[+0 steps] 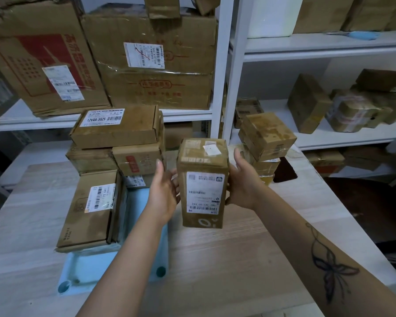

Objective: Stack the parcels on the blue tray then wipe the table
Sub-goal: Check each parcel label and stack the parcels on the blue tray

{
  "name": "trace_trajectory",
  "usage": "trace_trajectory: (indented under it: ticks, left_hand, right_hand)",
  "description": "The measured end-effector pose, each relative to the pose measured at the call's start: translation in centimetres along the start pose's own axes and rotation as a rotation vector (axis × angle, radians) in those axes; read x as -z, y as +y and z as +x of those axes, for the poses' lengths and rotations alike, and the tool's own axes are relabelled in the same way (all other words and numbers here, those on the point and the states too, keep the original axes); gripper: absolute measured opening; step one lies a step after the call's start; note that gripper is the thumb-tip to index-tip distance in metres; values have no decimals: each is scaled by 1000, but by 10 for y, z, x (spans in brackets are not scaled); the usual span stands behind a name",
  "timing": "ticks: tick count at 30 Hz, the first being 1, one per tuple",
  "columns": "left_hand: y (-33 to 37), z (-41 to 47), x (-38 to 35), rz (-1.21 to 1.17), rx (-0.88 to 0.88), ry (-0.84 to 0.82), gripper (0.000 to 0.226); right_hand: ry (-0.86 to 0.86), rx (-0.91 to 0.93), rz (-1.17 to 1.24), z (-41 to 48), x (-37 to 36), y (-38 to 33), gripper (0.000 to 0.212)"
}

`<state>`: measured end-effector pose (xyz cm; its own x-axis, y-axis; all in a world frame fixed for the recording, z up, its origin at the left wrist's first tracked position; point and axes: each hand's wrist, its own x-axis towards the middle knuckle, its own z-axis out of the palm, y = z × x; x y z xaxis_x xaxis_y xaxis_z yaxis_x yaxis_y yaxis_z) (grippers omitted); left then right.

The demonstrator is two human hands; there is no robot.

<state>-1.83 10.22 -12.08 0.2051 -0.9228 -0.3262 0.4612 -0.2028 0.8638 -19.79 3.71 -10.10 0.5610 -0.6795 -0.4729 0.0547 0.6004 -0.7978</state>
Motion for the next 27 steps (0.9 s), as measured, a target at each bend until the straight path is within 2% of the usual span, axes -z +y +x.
trace_trajectory:
  ticks: [7,13,16,20,23,27]
  left_hand:
    - [5,-7,-11,15,-4,-4,63]
    - [15,-12,-12,-14,114,-67,79]
    - [19,-14,-10,-71,127,-50,79]
    - [18,-16,-8,-107,114,-56,67]
    - [17,-19,-10,-148,148,-88,49]
    - [14,-21,-5,-132,198,-89,36]
  right_hand:
    - [87,27,-48,4,-14,-8,66]
    - [124,246,55,0,-14,-14,47]
    - [166,307,114,-1,-10,-17,49]
    - [167,314,111,0,-14,-15,44]
    - [147,330,77,1,-22,-15,39]
    - [126,355,1,0,-27,-15,18]
